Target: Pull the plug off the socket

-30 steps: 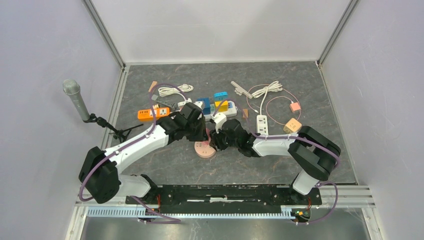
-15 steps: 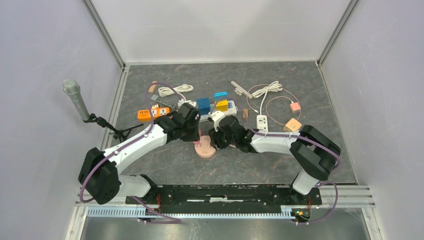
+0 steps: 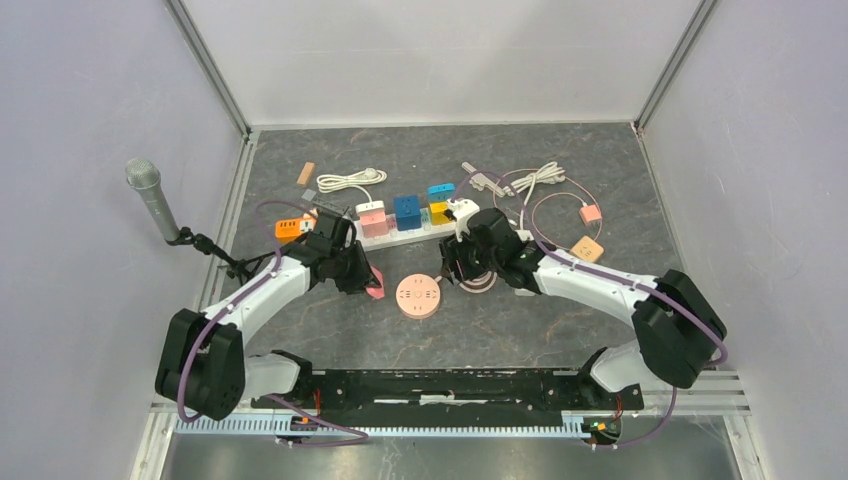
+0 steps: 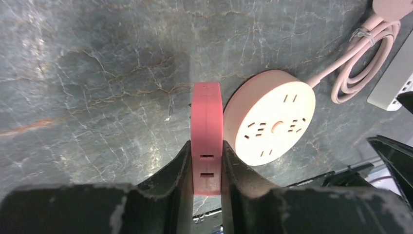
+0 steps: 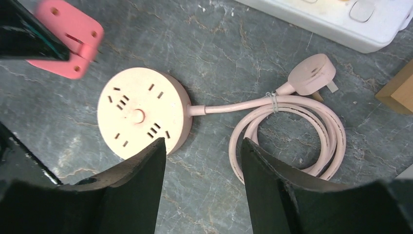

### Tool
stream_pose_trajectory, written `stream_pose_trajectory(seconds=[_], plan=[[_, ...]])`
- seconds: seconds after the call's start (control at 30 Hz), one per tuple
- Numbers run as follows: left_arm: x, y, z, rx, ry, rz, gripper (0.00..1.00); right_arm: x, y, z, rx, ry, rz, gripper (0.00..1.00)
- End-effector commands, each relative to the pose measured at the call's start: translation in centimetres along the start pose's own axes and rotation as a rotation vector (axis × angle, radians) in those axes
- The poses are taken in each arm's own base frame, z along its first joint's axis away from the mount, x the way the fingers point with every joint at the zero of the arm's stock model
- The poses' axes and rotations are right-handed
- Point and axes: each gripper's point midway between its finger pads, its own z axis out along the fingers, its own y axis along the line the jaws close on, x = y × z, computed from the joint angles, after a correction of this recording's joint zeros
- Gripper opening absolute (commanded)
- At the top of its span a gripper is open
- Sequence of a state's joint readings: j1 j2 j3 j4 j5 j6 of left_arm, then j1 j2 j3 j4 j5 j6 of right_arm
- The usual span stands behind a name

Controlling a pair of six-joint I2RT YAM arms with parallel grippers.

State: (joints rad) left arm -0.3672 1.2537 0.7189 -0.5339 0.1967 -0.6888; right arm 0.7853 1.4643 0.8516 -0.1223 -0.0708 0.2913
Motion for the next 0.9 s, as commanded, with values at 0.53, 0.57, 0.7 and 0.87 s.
stream_pose_trajectory(seconds=[0.53, 0.57, 0.7, 0.87], plan=[[2.2, 4.5, -0.6, -0.141, 0.056, -0.144, 0.63, -3.9, 0.4, -2.6, -0.037, -0.111, 0.061, 0.64], [2.1, 4.8, -0.8, -0.155, 0.05, -0.145, 0.66, -3.9, 0.4, -2.6, -0.037, -0.113, 0.062, 0.64], [1.1, 5.2, -1.9, -0.2, 0.011, -0.133, 0.81, -3.9, 0.2, -2.5, -0.029, -0.112, 0.066, 0.65], [-0.8, 4.7, -4.2, -0.222, -0.053, -0.071, 0.9, -4.4, -0.7, -3.0, 0.006, -0.12, 0.079, 0.67]])
